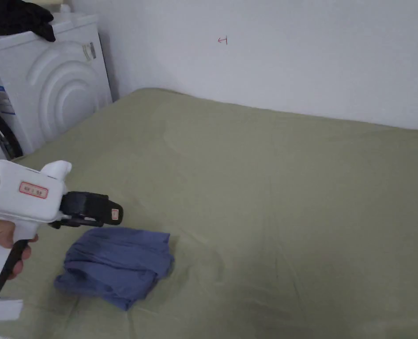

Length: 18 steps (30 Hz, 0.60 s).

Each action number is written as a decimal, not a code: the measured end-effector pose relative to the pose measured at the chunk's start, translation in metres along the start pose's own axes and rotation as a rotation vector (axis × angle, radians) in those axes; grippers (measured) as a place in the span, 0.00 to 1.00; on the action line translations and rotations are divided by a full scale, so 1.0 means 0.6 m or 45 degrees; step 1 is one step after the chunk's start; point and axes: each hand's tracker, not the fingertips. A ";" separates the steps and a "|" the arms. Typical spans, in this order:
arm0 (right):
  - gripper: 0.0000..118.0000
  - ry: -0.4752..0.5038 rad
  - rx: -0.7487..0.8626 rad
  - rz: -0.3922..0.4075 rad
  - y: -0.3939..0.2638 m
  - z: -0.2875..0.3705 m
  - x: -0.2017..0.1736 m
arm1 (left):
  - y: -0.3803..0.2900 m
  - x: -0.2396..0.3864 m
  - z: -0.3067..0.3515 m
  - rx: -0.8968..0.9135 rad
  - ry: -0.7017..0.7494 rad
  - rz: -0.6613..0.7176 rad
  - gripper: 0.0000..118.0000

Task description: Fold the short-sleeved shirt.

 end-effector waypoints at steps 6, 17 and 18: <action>0.02 -0.274 0.286 0.360 0.036 0.051 -0.092 | -0.105 0.305 -0.007 0.337 -0.156 -0.056 0.05; 0.02 -0.722 0.676 0.787 0.008 0.077 -0.185 | -0.220 0.644 -0.033 0.888 0.300 -0.512 0.05; 0.02 -0.741 0.684 0.793 0.006 0.078 -0.188 | -0.221 0.652 -0.033 0.887 0.346 -0.547 0.05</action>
